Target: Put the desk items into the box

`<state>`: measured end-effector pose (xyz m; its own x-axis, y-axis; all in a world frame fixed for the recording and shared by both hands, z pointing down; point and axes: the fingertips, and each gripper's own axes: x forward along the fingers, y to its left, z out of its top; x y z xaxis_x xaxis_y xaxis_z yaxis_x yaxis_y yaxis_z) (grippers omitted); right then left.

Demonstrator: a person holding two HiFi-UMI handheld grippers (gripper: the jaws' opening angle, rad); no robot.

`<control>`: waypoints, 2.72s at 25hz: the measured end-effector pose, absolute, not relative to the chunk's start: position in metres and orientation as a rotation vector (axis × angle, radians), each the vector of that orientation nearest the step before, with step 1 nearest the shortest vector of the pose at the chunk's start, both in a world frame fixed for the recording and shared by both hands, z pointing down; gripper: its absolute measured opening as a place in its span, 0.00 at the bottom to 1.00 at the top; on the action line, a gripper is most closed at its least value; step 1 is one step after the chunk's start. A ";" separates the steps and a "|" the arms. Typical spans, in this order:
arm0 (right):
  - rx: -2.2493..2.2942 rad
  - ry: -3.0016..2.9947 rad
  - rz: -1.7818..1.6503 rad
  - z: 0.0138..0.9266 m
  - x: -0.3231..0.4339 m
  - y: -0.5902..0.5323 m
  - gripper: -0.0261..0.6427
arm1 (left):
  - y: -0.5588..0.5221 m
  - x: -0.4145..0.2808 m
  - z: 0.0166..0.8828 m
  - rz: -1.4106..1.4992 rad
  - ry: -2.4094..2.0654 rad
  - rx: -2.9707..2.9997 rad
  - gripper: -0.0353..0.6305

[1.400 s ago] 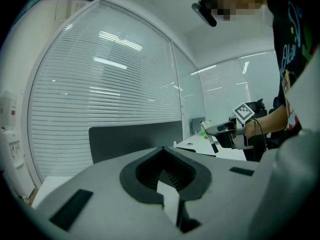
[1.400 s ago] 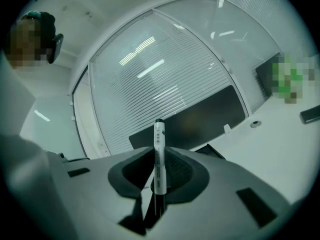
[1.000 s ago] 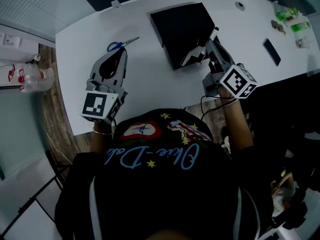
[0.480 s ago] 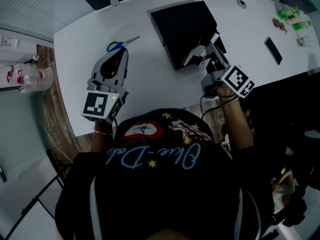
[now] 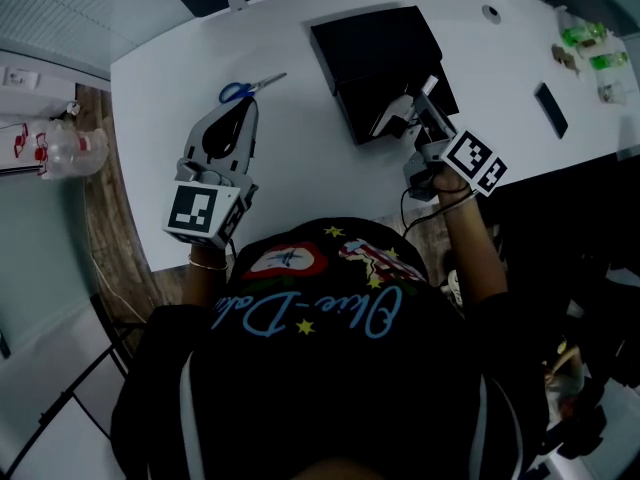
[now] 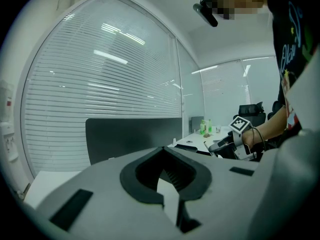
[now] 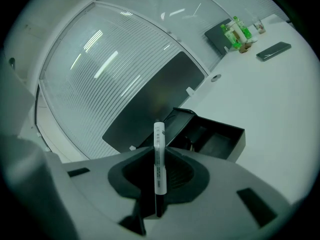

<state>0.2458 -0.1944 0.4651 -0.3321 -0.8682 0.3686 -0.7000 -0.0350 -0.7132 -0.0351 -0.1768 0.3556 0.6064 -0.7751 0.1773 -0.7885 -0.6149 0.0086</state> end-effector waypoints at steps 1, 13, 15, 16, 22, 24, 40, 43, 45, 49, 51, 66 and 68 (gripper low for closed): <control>-1.700 2.042 -1.313 0.468 0.246 -0.194 0.15 | -0.177 -0.035 0.356 0.239 -1.338 2.735 0.06; -1.684 1.893 -1.432 0.486 0.252 -0.200 0.15 | -0.177 -0.037 0.358 0.223 -1.359 2.712 0.06; -1.678 1.872 -1.459 0.491 0.253 -0.200 0.15 | -0.177 -0.038 0.359 0.223 -1.362 2.708 0.06; -1.679 1.862 -1.469 0.493 0.253 -0.200 0.15 | -0.177 -0.038 0.359 0.225 -1.364 2.707 0.06; -1.684 1.778 -1.521 0.503 0.256 -0.202 0.15 | -0.177 -0.041 0.359 0.228 -1.375 2.696 0.07; -1.689 1.767 -1.529 0.504 0.257 -0.202 0.15 | -0.177 -0.041 0.360 0.229 -1.378 2.696 0.06; -1.727 1.708 -1.550 0.509 0.264 -0.205 0.15 | -0.175 -0.044 0.362 0.239 -1.389 2.697 0.06; -1.736 1.711 -1.547 0.508 0.265 -0.205 0.17 | -0.174 -0.044 0.364 0.243 -1.389 2.694 0.06; -1.735 1.714 -1.546 0.508 0.265 -0.205 0.19 | -0.174 -0.044 0.363 0.243 -1.390 2.690 0.06; -1.734 1.706 -1.548 0.508 0.266 -0.205 0.19 | -0.175 -0.044 0.362 0.247 -1.402 2.674 0.06; -1.734 1.705 -1.546 0.509 0.266 -0.205 0.19 | -0.175 -0.046 0.363 0.259 -1.416 2.658 0.06; -1.726 1.717 -1.526 0.503 0.267 -0.201 0.05 | -0.170 -0.041 0.358 0.238 -1.391 2.701 0.06; -1.729 1.743 -1.505 0.499 0.266 -0.201 0.05 | -0.170 -0.042 0.358 0.245 -1.396 2.695 0.06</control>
